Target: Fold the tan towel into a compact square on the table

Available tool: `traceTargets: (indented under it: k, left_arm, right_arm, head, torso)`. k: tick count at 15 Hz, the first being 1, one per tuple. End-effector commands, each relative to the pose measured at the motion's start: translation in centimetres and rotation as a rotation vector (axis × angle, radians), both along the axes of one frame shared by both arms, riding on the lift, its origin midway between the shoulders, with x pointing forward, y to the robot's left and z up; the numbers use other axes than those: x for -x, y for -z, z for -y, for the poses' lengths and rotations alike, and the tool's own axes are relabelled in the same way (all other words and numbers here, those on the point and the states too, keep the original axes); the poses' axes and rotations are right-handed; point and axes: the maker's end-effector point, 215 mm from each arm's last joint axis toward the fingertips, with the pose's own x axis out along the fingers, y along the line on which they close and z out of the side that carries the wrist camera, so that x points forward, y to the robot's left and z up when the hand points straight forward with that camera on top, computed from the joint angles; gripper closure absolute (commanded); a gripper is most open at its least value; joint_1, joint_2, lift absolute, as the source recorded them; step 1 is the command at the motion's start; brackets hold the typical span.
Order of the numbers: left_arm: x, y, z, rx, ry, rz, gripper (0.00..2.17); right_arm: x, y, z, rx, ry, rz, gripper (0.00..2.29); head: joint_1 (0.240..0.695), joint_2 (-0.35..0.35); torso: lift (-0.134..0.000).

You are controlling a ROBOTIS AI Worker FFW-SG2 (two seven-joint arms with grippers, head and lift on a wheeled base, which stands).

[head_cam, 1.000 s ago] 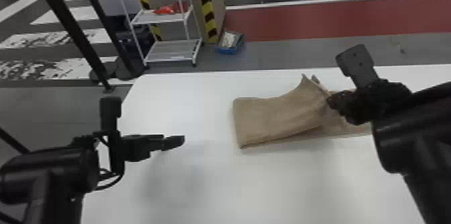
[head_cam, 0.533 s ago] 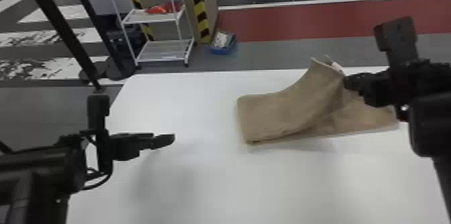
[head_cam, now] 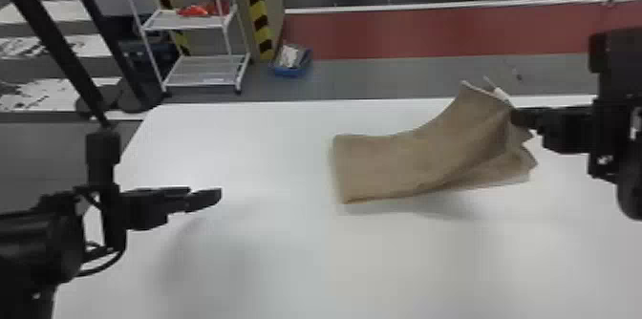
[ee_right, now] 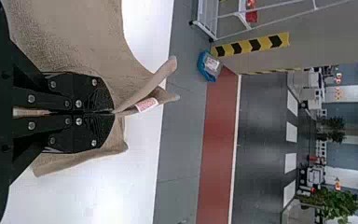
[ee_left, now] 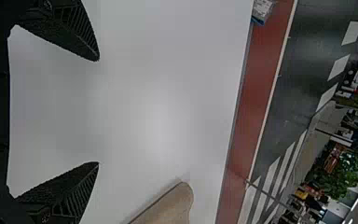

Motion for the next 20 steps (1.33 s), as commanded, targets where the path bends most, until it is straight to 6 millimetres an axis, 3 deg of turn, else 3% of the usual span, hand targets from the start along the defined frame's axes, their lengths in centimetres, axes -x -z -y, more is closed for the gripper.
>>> traceTargets:
  k: [1, 2, 3, 4, 5, 11, 16, 20]
  left_arm:
    - [-0.1, -0.4, 0.5, 0.004, 0.005, 0.011, 0.09]
    - [0.1, -0.2, 0.7, 0.006, 0.008, 0.007, 0.09]
    - [0.2, -0.1, 0.7, 0.007, 0.010, 0.006, 0.09]
    - [0.3, 0.0, 0.8, 0.005, 0.011, 0.003, 0.09]
    - [0.3, -0.1, 0.8, 0.006, 0.011, 0.005, 0.09]
    - [0.6, 0.0, 1.3, 0.004, 0.014, 0.004, 0.09]
    - [1.2, -0.2, 1.2, 0.013, 0.013, 0.011, 0.09]
    - [1.5, -0.5, 0.3, 0.014, 0.000, 0.018, 0.09]
  right_arm:
    - [-0.7, 0.2, 1.7, -0.039, 0.026, -0.003, 1.11]
    - [-0.8, 0.9, 2.6, -0.044, 0.042, -0.017, 1.11]
    - [-0.7, 1.9, 3.2, -0.052, 0.053, -0.040, 0.91]
    - [-0.7, 2.9, 4.1, -0.057, 0.073, -0.062, 0.17]
    - [-0.3, 4.4, 4.9, -0.066, 0.095, -0.103, 0.00]
    - [-0.6, 7.3, 7.7, -0.026, 0.156, -0.186, 0.05]
    - [-3.4, 8.4, 9.1, 0.032, 0.128, -0.139, 0.06]
    - [-3.9, 9.7, 9.9, 0.057, 0.124, -0.148, 0.07]
  head:
    - [0.695, 0.082]
    - [0.695, 0.074]
    - [0.695, 0.065]
    - [0.695, 0.057]
    - [0.695, 0.041]
    - [0.695, 0.003]
    - [0.695, -0.016]
    - [0.695, -0.027]
  torso:
    - [-0.123]
    - [-0.123]
    - [-0.123]
    - [-0.123]
    - [-0.123]
    - [-0.123]
    - [-0.123]
    - [-0.123]
